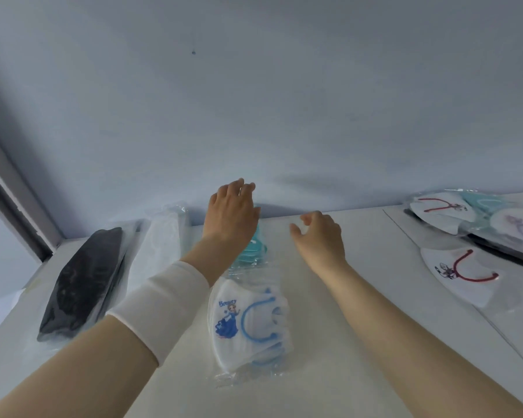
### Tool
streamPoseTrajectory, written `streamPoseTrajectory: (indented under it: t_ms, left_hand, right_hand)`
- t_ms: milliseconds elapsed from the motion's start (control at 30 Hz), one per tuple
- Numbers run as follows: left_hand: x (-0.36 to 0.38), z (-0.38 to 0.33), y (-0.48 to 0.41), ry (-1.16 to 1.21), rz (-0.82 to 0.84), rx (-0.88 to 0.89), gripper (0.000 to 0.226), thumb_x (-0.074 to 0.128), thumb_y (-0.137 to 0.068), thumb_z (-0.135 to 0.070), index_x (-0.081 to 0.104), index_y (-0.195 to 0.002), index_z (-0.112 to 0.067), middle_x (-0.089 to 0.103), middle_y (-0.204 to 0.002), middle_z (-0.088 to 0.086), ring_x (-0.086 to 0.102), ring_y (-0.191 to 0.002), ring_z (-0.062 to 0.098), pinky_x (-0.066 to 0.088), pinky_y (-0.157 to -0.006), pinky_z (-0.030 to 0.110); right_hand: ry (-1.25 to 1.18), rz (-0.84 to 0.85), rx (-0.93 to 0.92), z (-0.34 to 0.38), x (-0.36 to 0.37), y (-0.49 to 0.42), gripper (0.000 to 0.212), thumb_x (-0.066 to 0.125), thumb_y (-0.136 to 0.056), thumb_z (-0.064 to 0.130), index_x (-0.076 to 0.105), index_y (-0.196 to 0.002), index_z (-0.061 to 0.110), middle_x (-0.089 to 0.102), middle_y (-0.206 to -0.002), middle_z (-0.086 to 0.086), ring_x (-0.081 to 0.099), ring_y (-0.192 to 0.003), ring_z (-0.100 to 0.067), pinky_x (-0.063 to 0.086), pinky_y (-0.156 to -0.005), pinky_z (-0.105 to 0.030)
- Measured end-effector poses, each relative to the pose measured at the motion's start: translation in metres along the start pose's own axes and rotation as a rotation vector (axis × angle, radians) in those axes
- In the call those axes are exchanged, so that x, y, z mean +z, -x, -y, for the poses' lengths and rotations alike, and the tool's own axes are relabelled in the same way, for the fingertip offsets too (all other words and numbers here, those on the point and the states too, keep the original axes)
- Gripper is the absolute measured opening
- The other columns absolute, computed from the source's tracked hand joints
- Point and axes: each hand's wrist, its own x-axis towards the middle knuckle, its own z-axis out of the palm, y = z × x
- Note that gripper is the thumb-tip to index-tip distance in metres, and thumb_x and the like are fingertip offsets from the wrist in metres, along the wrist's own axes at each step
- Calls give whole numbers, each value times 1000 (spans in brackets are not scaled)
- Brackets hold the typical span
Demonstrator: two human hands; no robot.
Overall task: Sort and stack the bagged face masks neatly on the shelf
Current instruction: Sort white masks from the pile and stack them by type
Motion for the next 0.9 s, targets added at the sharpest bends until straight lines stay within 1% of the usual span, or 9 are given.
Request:
streamPoseTrajectory:
  t_ms: [67,200,367,433,533,633,767,900]
  left_hand:
    - [0,-28,0,1,27,70,49,38,-101,-29,26,-147,-17,24,-155,2,22,-141,21,15,-111,30]
    - [14,-106,3,-3,88,207,46,39,-100,-29,32,-144,-18,35,-149,0,31,-137,20,18,-110,30]
    - [46,-241,23,33,133,370,45,40,-99,-31,35,-142,-17,42,-144,1,34,-135,18,17,-111,31]
    - [61,-305,35,68,151,416,45,40,-99,-33,36,-141,-17,43,-143,1,36,-134,19,20,-110,31]
    - [82,-398,61,139,210,462,44,41,-98,-35,39,-138,-16,46,-140,4,40,-130,22,26,-107,32]
    - [103,-470,81,203,280,515,47,42,-98,-36,36,-141,-18,41,-145,2,36,-134,20,23,-110,31]
    - [127,-530,91,233,337,536,48,42,-98,-37,34,-143,-21,37,-148,-1,31,-137,17,19,-111,30]
    - [149,-574,79,276,353,471,54,44,-97,-41,29,-145,-21,30,-152,1,26,-141,19,18,-113,32]
  right_hand:
    - [86,-60,-20,-21,-27,0,37,49,-93,31,50,-125,11,52,-126,-7,40,-121,-28,34,-95,-33]
    - [223,-168,14,-83,-91,6,40,51,-93,31,50,-128,11,52,-127,-9,40,-122,-29,37,-95,-37]
    - [286,-228,92,-184,-186,29,42,52,-92,31,48,-129,11,52,-128,-10,40,-123,-29,35,-97,-36]
    - [307,-244,124,-233,-229,42,44,53,-91,34,47,-129,12,50,-130,-11,40,-124,-28,35,-98,-36]
    - [297,-274,187,-309,-293,68,47,53,-91,36,45,-132,14,48,-132,-12,38,-126,-29,33,-102,-37]
    - [251,-304,273,-378,-344,98,52,56,-89,39,46,-134,15,47,-135,-12,37,-129,-29,29,-107,-37]
    - [167,-253,354,-440,-385,114,63,57,-87,45,38,-140,15,40,-143,-9,29,-137,-25,25,-111,-36]
    - [115,-205,327,-481,-398,95,69,56,-86,48,33,-143,16,35,-148,-5,22,-141,-22,21,-112,-35]
